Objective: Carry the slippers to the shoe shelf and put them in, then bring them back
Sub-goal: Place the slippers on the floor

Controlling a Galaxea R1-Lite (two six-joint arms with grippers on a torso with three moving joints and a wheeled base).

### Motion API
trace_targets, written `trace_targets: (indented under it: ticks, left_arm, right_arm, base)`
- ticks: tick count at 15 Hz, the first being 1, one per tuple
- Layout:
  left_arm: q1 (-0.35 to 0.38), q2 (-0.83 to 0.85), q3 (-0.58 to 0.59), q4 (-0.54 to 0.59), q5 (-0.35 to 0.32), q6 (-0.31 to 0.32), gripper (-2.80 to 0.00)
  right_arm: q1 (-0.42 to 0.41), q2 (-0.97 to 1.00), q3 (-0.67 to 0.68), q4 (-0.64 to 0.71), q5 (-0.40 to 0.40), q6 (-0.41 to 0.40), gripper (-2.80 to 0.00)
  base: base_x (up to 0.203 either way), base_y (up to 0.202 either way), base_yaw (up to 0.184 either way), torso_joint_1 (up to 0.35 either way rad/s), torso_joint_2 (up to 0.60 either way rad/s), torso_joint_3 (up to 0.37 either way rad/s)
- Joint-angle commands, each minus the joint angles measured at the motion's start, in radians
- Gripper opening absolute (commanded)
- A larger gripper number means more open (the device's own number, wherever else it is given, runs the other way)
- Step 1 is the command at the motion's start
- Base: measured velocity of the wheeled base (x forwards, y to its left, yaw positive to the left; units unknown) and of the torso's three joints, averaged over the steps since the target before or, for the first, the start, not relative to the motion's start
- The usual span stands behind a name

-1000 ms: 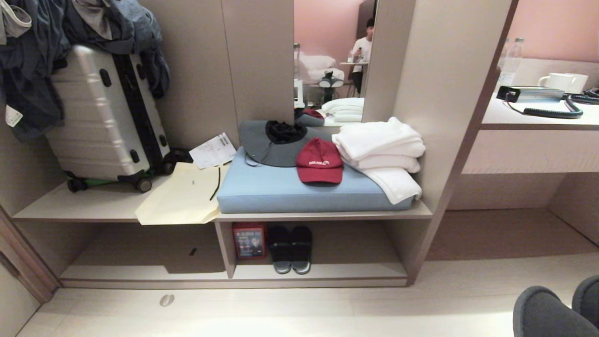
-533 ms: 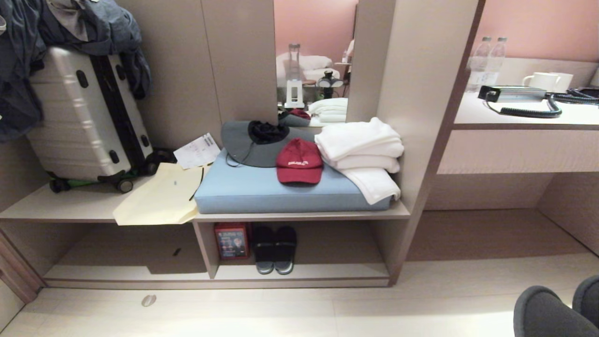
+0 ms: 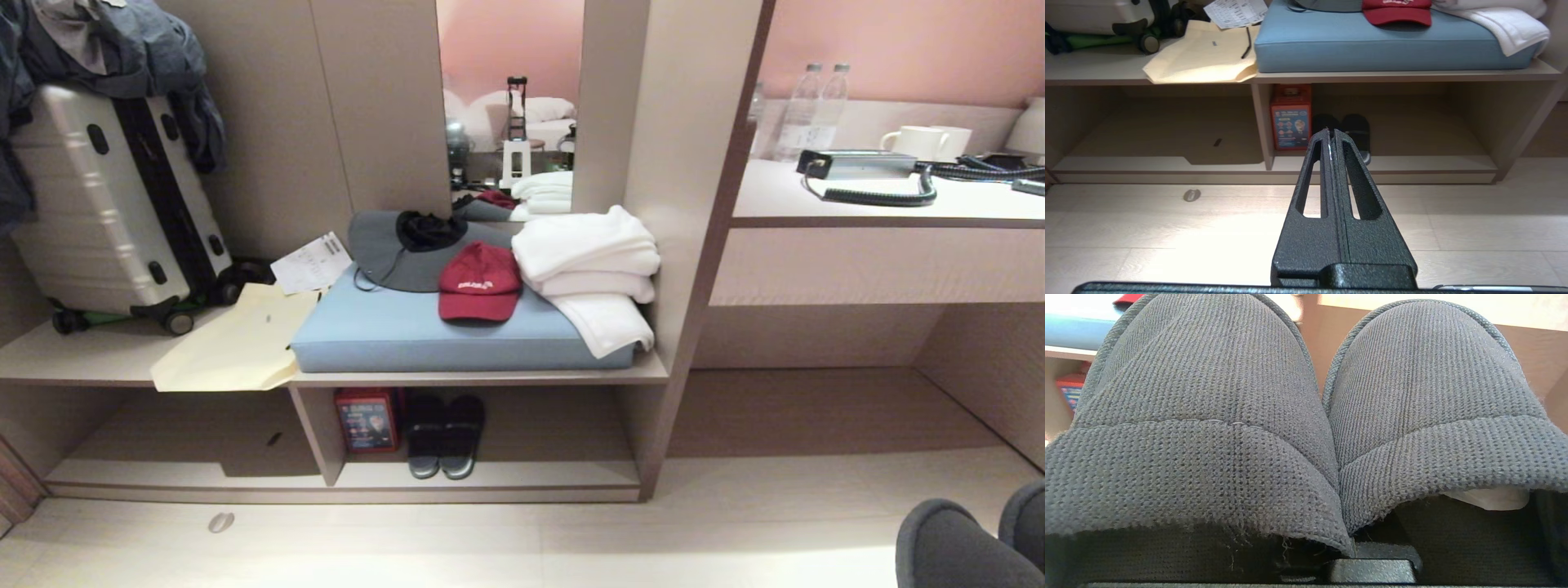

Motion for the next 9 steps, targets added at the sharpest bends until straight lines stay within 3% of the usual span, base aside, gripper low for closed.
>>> trace_targets:
  ticks: [1,9]
  left_arm:
    - [0.000,0.001,0.000,0.000,0.001,0.000,-2.80]
    - [0.000,0.001,0.000,0.002,0.001,0.000,-2.80]
  right_arm:
    - [0.000,-0.002,0.000,0.000,0.000,-0.001,-2.80]
    - [0.000,-0.002,0.000,0.001,0.000,-0.001,-2.80]
  base:
    - [0.000,-0.199,0.003,-0.001,0.01,0.001]
    - [0.000,-0.196,0.003,0.004,0.00,0.003]
